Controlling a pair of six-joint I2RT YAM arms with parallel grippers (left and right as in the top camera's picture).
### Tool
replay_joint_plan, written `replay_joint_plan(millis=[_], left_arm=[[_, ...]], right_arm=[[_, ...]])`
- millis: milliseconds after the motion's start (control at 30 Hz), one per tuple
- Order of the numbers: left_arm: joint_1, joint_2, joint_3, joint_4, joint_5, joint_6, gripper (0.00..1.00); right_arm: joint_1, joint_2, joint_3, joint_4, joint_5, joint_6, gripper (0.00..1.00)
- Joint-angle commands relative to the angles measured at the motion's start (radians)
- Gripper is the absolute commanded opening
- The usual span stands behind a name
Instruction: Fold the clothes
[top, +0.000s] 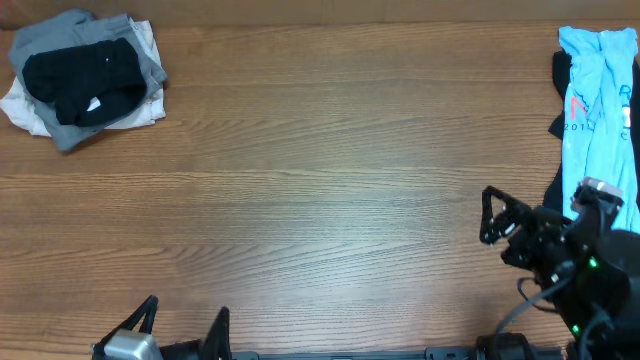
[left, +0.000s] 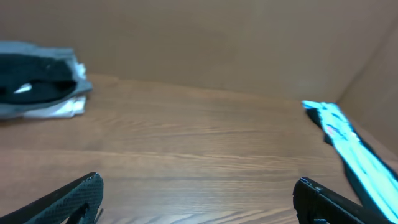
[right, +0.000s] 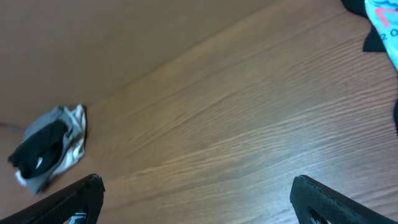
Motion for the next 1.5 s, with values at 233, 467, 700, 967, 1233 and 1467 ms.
replay_joint_plan(millis=[233,467,700,967,1233,1467], left_arm=[[-0.005,-0.006,-0.056,-0.004,-0.091,-0.015,1.0],[-0.005,-0.006,-0.056,-0.172,-0.091,-0.015,1.0],[-0.005,-0.006,-0.056,-0.351,-0.091,-0.015,1.0],[-0.005,-0.006,-0.056,-0.449,-0.091,-0.015,1.0],[-0.005,-0.006,-0.056,-0.449,-0.091,-0.015,1.0],[-0.005,-0.006,-0.056,-0.449,-0.091,-0.015,1.0]], right_arm=[[0.002,0.12,-0.053,0.1,0.154,0.033,1.0],[0.002,0.209,-0.053,0.116,0.154,0.032,1.0],[0.002,0.217,-0.042,0.19,0.117,0.033,1.0],[0.002,0.217,-0.034,0.286,-0.222,0.032,1.0],[0.002,0.227,-0.034,0.245,-0.127,-0.024,1.0],[0.002,0.235,-0.034,0.246,-0.025,-0.053,1.0]])
